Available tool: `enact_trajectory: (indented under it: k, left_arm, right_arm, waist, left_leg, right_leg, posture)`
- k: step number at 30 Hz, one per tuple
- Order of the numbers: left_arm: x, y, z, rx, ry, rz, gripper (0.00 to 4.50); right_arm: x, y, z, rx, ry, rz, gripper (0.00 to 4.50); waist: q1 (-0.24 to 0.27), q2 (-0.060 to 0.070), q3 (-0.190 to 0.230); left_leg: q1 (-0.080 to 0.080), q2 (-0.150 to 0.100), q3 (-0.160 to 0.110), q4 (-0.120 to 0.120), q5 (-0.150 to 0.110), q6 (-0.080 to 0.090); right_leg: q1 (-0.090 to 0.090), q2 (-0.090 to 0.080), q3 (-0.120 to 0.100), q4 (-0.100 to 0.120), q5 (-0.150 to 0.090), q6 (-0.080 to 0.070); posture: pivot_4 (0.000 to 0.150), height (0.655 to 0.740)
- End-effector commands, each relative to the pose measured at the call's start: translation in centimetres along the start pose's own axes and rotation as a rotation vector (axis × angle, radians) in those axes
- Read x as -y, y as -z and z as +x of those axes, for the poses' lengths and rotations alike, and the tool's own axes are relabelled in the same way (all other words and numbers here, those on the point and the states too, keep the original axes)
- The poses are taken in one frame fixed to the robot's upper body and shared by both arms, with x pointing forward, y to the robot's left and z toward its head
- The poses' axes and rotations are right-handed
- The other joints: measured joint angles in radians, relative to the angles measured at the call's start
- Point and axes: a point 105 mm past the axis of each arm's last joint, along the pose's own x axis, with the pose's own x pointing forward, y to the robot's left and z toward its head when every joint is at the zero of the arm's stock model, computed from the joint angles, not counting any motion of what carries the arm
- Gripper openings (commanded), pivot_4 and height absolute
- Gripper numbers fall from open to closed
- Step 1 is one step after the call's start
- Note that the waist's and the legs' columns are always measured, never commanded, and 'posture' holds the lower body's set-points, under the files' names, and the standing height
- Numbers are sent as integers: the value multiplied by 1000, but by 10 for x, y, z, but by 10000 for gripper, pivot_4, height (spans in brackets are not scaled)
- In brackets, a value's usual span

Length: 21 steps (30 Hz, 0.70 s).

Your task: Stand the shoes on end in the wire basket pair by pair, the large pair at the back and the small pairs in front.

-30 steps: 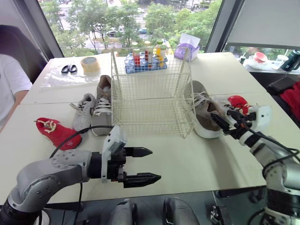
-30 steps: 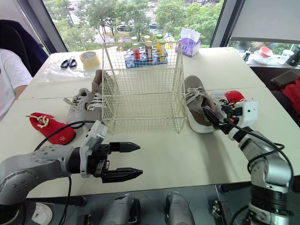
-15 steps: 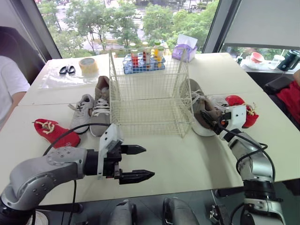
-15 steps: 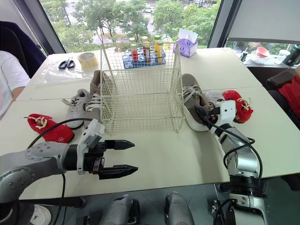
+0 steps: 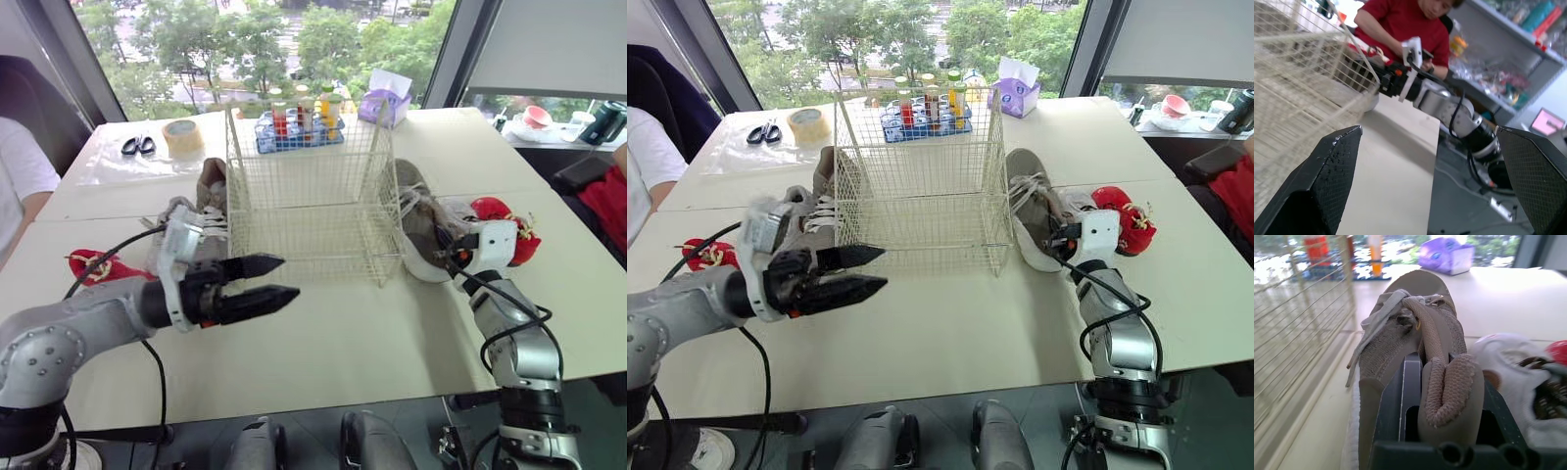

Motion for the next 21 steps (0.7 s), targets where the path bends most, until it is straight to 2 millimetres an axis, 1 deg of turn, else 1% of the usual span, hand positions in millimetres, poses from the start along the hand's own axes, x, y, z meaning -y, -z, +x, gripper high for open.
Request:
enact_trajectory:
  k: [1, 5, 6, 8, 9, 10, 11, 12, 13, 14, 15, 16, 18, 19, 21]
  left_arm:
    - [7, -13, -1, 36, 58, -6, 45000]
    - [10, -25, -1, 72, 103, -22, 45000]
    - [9, -35, -1, 114, 101, -14, 45000]
    - [5, -59, -4, 204, 76, 10, 45000]
    - [4, -67, -5, 232, 66, 17, 45000]
    - [2, -81, -9, 266, 55, 34, 45000]
    - [-1, -103, -16, 316, 28, 82, 45000]
    - [-4, -130, -25, 367, -10, 138, 45000]
    - [-4, -153, -33, 406, -32, 180, 45000]
    - [-4, -171, -39, 434, -54, 219, 45000]
    - [-4, -180, -41, 445, -64, 238, 45000]
    - [-8, -191, -44, 460, -86, 249, 45000]
    - [-14, -203, -48, 476, -112, 260, 45000]
    - [-18, -209, -51, 475, -120, 269, 45000]
    - [-22, -214, -54, 468, -109, 276, 45000]
  right_arm:
    - [5, -106, -1, 358, 50, -50, 3045]
    - [10, -155, -6, 493, 91, -94, 3045]
    - [11, -174, -8, 547, 99, -112, 3045]
    - [10, -204, -13, 625, 83, -153, 3045]
    - [8, -212, -13, 644, 70, -169, 3045]
    - [4, -223, -13, 667, 32, -190, 3045]
    - [-3, -242, -14, 703, -48, -227, 3045]
    - [-14, -261, -17, 734, -155, -295, 3045]
    - [-25, -276, -20, 749, -267, -338, 3045]
    - [-34, -288, -24, 766, -356, -385, 3045]
    - [-39, -295, -26, 773, -407, -412, 3045]
    - [-49, -301, -29, 777, -489, -422, 3045]
    - [-61, -307, -33, 784, -589, -442, 3045]
    - [-72, -309, -35, 788, -657, -461, 3045]
    - [-85, -307, -36, 790, -733, -496, 3045]
  waist:
    - [0, 0, 0]
    - [1, 0, 0]
    - [1, 0, 0]
    - [2, 0, 0]
    - [2, -1, 1]
    - [1, -1, 1]
    - [1, -1, 1]
    - [1, -1, 3]
    - [0, -1, 6]
    - [-2, -2, 7]
    - [-5, -1, 7]
    - [-8, -2, 6]
    - [-7, -1, 5]
    - [-7, -2, 5]
    - [-5, -2, 6]
  left_leg:
    - [-2, 0, 0, 0, 0, 0]
    - [-2, 0, 0, -1, 0, 0]
    - [-2, 0, 0, -2, 0, -1]
    - [-2, 0, 0, -2, 0, -1]
    - [-2, 0, 0, -1, 0, -1]
    - [-3, -1, 0, -1, 0, 0]
    - [-2, -1, 0, -1, 0, 0]
    - [-2, -1, 0, -1, 0, 0]
    - [-3, -3, 0, 0, 0, 0]
    - [-3, -3, 0, -1, 1, 0]
    - [-3, -3, 0, -1, 1, 0]
    - [-3, -3, 0, -3, 0, 0]
    - [0, -3, 1, -5, -1, 3]
    - [1, -3, 1, -5, -1, 3]
    - [0, -2, 3, -5, -1, 2]
  right_leg:
    - [-2, 0, 1, 0, 2, 2]
    - [-3, 2, 0, 1, 1, 3]
    - [-3, 2, 0, 1, 1, 3]
    - [-3, 2, 0, 1, 1, 4]
    - [-3, 1, 0, 1, 1, 4]
    - [-3, 1, 1, 1, 1, 3]
    - [-3, 1, 1, 1, 1, 3]
    - [-3, 1, 1, 1, 1, 3]
    - [-3, 1, 1, 1, 1, 3]
    - [-4, 2, 1, 0, 1, 3]
    - [-4, 3, 1, 1, 1, 3]
    - [-5, 4, 1, 0, 1, 3]
    - [-2, 4, 2, 1, 0, 5]
    - [-2, 4, 2, 1, -1, 5]
    - [-2, 4, 2, 1, 0, 5]
  posture:
    - [1500, 7400]
    - [1500, 7400]
    - [1500, 7400]
    - [1500, 7400]
    - [1500, 7400]
    - [1500, 7400]
    - [1500, 7400]
    - [1500, 7400]
    - [1500, 7400]
    - [1500, 7400]
    - [1500, 7400]
    - [1500, 7400]
    - [1500, 7400]
    - [1500, 7400]
    - [1500, 7400]
